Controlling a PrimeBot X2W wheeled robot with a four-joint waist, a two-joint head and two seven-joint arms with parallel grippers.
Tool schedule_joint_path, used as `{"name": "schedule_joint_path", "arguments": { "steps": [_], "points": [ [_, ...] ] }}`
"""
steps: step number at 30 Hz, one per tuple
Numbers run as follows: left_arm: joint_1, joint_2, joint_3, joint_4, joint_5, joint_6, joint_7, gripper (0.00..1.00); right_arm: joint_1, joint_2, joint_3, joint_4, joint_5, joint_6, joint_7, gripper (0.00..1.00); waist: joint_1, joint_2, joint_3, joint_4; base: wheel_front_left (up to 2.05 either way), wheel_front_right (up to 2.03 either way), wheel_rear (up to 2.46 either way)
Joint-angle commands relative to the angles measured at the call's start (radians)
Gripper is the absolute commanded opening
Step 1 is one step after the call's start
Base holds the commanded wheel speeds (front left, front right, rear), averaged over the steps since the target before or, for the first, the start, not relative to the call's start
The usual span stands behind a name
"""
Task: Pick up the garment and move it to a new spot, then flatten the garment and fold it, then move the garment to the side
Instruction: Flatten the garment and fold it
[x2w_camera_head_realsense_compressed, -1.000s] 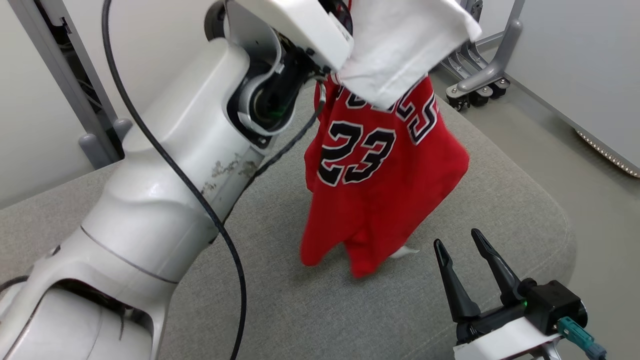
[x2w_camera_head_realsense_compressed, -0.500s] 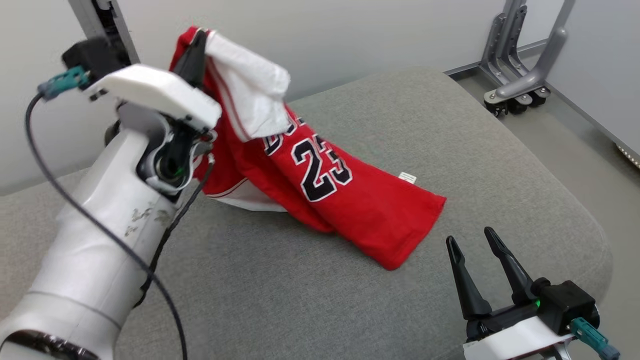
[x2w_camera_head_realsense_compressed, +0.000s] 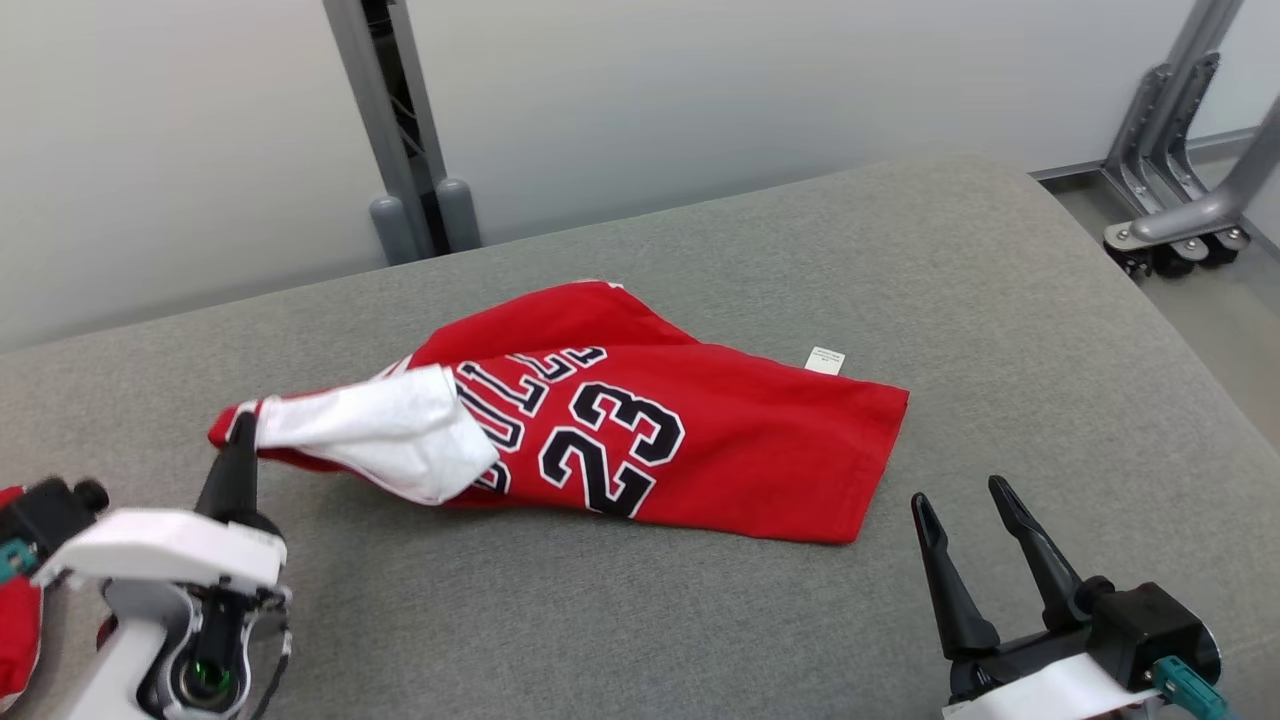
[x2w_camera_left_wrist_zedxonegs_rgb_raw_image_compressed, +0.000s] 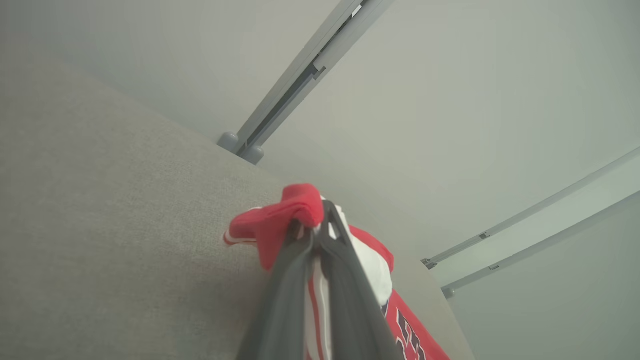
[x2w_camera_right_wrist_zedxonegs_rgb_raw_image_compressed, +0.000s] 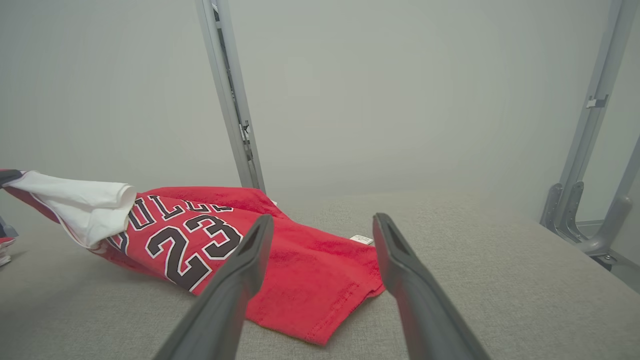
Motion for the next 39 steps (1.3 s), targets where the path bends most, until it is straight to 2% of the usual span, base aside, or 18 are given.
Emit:
{"name": "schedule_joint_path", "arguments": {
  "steps": [1, 7, 13, 16, 21, 30, 31, 32, 33, 34, 35, 37, 39],
  "points": [
    [0.053, 0.011, 0.013, -0.046, -0.01, 0.015, -0.008, 0.0, 0.008, -0.006, -0.005, -0.003, -0.004, 0.0, -0.005, 1.0, 0.0, -0.0001, -0.002, 0.03, 0.0, 0.0, 0.0],
    [0.28, 0.061, 0.026, -0.266, -0.017, 0.09, -0.011, 0.0, 0.012, -0.006, -0.008, -0.001, -0.023, 0.0, -0.005, 1.0, 0.0, -0.0001, -0.005, 0.095, 0.0, 0.0, 0.0],
    [0.397, 0.109, -0.022, -0.394, 0.013, 0.149, 0.015, 0.0, 0.015, -0.006, -0.014, 0.003, -0.032, 0.0, -0.005, 1.0, 0.0, -0.0001, -0.013, 0.147, 0.0, 0.0, 0.0],
    [0.429, 0.121, -0.032, -0.417, 0.03, 0.173, 0.01, 0.0, 0.016, -0.006, -0.016, 0.009, -0.033, 0.0, -0.005, 1.0, 0.0, -0.0001, -0.014, 0.166, 0.0, 0.0, 0.0],
    [0.458, 0.117, -0.032, -0.422, 0.069, 0.187, -0.006, 0.0, 0.025, -0.006, -0.018, 0.028, -0.03, 0.0, -0.005, 1.0, 0.0, -0.0001, -0.016, 0.186, 0.0, 0.0, 0.0],
    [0.444, 0.095, -0.034, -0.365, 0.275, 0.206, -0.024, 0.0, 0.011, -0.006, -0.02, 0.116, -0.012, 0.0, -0.005, 1.0, 0.0, -0.0001, -0.019, 0.194, 0.0, 0.0, 0.0],
    [0.441, 0.087, -0.027, -0.359, 0.297, 0.208, -0.024, 0.04, 0.009, -0.006, -0.019, 0.12, -0.011, 0.0, -0.005, 1.0, 0.0, -0.0001, -0.019, 0.193, 0.0, 0.0, 0.0],
    [0.438, 0.078, -0.016, -0.354, 0.319, 0.205, -0.024, 0.13, 0.007, -0.006, -0.018, 0.124, -0.011, 0.0, -0.005, 1.0, 0.0, -0.0001, -0.019, 0.193, 0.0, 0.0, 0.0],
    [0.439, 0.068, -0.006, -0.347, 0.335, 0.205, -0.025, 0.16, 0.006, -0.006, -0.017, 0.128, -0.012, 0.0, -0.005, 1.0, 0.0, -0.0001, -0.018, 0.192, 0.0, 0.0, 0.0],
    [0.442, 0.061, -0.002, -0.34, 0.354, 0.204, -0.024, 0.29, 0.005, -0.006, -0.017, 0.132, -0.011, 0.0, -0.005, 1.0, 0.0, -0.0001, -0.018, 0.191, 0.0, 0.0, 0.0],
    [0.443, 0.054, 0.004, -0.33, 0.373, 0.205, -0.024, 0.45, 0.004, -0.006, -0.015, 0.134, -0.009, 0.0, -0.005, 1.0, 0.0, -0.0001, -0.017, 0.189, 0.0, 0.0, 0.0],
    [0.444, 0.045, 0.012, -0.311, 0.409, 0.211, -0.024, 1.0, 0.001, -0.006, -0.012, 0.139, -0.007, 0.0, -0.005, 1.0, 0.0, -0.0001, -0.016, 0.186, 0.0, 0.0, 0.0],
    [0.443, 0.035, 0.032, -0.297, 0.441, 0.224, -0.024, 1.0, -0.003, -0.006, -0.01, 0.143, -0.005, 0.0, -0.005, 1.0, 0.0, -0.0001, -0.014, 0.183, 0.0, 0.0, 0.0]
  ]
}}
